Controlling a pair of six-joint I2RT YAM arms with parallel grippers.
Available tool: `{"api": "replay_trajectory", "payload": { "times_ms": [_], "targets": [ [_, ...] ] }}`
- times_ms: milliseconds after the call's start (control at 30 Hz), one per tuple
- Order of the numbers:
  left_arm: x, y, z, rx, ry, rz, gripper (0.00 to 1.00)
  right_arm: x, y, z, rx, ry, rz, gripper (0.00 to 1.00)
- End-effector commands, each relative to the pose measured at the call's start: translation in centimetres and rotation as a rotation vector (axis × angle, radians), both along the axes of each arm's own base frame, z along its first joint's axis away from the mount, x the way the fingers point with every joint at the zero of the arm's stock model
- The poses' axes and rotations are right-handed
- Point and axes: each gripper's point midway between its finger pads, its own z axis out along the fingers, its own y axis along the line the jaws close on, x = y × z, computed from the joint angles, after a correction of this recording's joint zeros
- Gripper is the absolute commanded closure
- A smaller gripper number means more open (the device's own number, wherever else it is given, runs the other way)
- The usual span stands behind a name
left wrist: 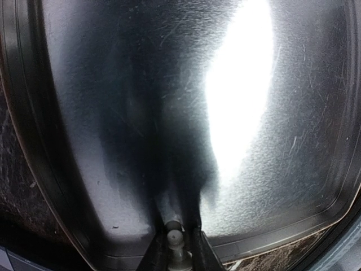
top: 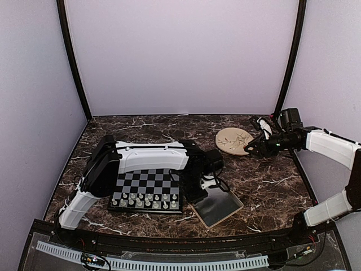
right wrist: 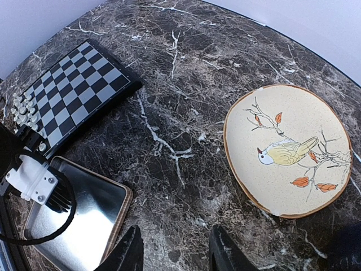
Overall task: Set up the chess pieces on the board
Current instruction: Pick up the pawn from the storage box, then place the pawn on the chessboard.
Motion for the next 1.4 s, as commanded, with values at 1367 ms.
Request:
{"api": "replay_trajectory", "payload": {
  "times_ms": [1367],
  "targets": [
    [8.1, 2.6, 14.2, -0.914, -0.369, 0.241, 0.99, -0.2, -0.1, -1.0, -0.003, 0.040, 0.001, 0.58]
  ]
}}
